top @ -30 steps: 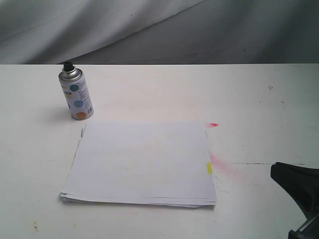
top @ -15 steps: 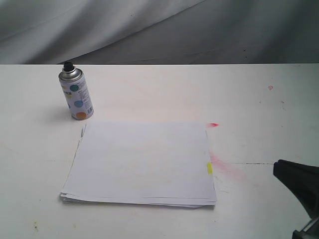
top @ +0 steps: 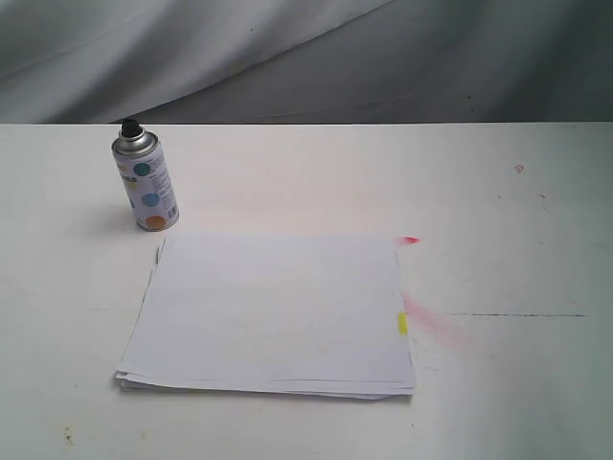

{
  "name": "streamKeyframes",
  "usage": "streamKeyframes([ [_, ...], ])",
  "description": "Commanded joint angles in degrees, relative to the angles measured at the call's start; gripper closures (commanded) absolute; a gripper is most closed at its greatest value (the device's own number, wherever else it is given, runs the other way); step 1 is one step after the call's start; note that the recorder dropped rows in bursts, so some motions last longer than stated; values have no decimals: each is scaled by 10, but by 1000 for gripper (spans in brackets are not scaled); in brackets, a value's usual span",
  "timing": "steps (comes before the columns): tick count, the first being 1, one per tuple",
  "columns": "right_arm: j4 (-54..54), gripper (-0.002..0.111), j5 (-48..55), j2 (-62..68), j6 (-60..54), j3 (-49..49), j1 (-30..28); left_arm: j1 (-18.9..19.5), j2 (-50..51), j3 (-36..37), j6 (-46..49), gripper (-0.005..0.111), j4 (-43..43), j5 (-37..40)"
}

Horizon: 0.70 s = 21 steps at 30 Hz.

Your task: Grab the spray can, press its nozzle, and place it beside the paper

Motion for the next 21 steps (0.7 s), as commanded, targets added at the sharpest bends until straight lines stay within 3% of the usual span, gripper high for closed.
streamKeyframes([
  [1, -152, 108, 66, -3, 130, 4, -77, -4, 3, 3, 0, 101, -3, 0],
  [5, -267, 108, 22, -4, 263, 4, -83, -4, 3, 3, 0, 101, -3, 0],
  [12, -630, 108, -124, -4, 658, 4, -83, -4, 3, 3, 0, 101, -3, 0],
  [16, -778, 108, -161, -4, 750, 18, -83, -4, 3, 3, 0, 101, -3, 0],
  [19, -792, 108, -212, -4, 794, 56, -83, -4, 3, 3, 0, 101, -3, 0],
  [21, -808, 108, -185, -4, 801, 56, -83, -4, 3, 3, 0, 101, -3, -2],
])
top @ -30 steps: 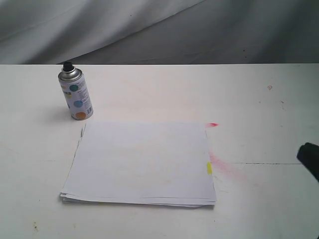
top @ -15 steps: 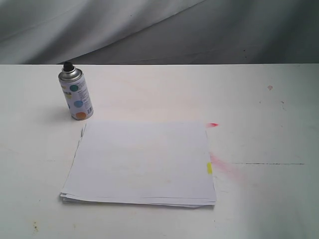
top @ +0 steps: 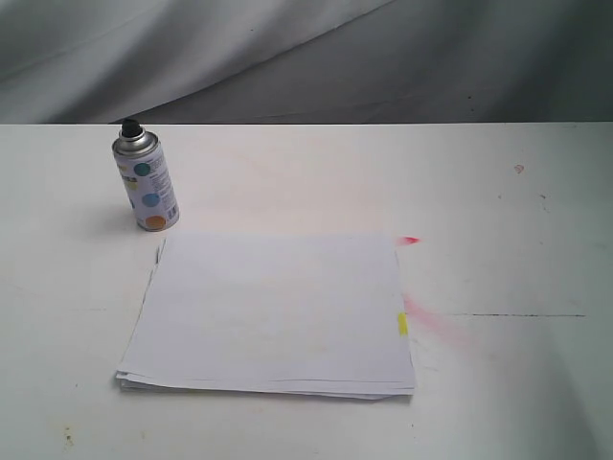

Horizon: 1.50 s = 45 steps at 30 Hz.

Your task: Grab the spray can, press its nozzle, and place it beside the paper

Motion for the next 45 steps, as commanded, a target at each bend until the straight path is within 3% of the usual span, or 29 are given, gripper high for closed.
streamKeyframes([
  [1, -33, 108, 0, -1, 30, 6, -5, -4, 3, 3, 0, 101, -3, -2],
  [6, -33, 108, 0, -27, 30, 6, -5, -4, 3, 3, 0, 101, -3, -2],
  [9, -31, 108, -3, -41, 30, 6, -5, -42, -24, 3, 0, 101, -3, -4],
  [24, -31, 108, -3, -41, 30, 6, -5, -42, -27, 3, 0, 101, -3, -5],
  [27, -31, 108, -3, -41, 30, 6, -5, -41, -42, 3, 31, 101, 38, 2],
  [37, -31, 108, -3, -41, 30, 6, -5, -41, -157, 3, 33, 101, 66, 152],
  [45, -31, 108, -3, -41, 30, 6, -5, -41, -161, 3, 32, 101, 74, 149],
])
